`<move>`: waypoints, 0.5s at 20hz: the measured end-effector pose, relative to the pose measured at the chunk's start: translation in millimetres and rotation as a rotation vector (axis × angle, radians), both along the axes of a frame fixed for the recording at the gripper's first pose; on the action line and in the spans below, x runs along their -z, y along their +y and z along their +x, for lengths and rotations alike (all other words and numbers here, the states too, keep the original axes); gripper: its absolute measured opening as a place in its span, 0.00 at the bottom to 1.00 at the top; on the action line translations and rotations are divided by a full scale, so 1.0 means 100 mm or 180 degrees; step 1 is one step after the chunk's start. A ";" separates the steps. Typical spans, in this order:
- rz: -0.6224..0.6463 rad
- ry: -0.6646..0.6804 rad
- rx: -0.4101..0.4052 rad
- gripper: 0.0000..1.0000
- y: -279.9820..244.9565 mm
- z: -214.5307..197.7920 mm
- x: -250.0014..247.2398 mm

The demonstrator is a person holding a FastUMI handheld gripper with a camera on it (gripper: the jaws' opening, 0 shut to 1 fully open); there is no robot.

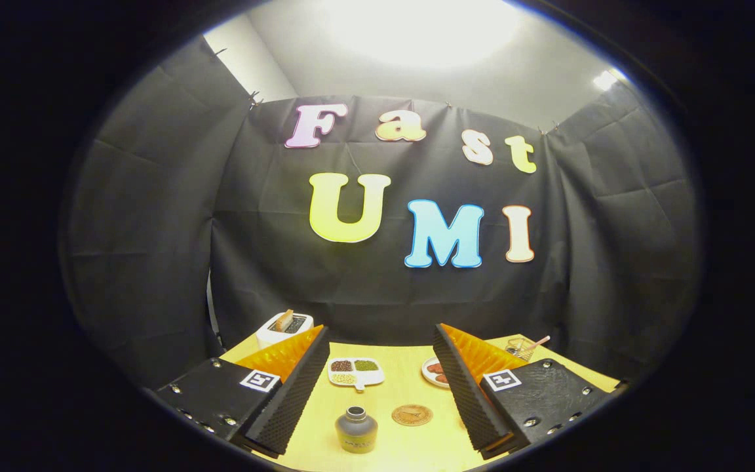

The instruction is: Take the bottle from table, then pour the juice into the cup, finally place the bottle on the coaster

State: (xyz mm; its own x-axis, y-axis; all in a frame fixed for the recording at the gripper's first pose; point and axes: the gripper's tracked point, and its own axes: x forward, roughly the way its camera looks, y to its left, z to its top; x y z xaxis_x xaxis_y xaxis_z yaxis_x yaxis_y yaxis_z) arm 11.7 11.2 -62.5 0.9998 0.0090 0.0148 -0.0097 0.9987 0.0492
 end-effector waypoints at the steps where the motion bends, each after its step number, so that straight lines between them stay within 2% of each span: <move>1: 0.0032 -0.0016 0.0006 0.97 0.01 0.02 0.06; 7: 0.0058 0.0115 0.0037 0.98 0.06 0.14 0.72; 10: 0.0199 0.0119 0.0009 0.97 0.14 0.22 1.00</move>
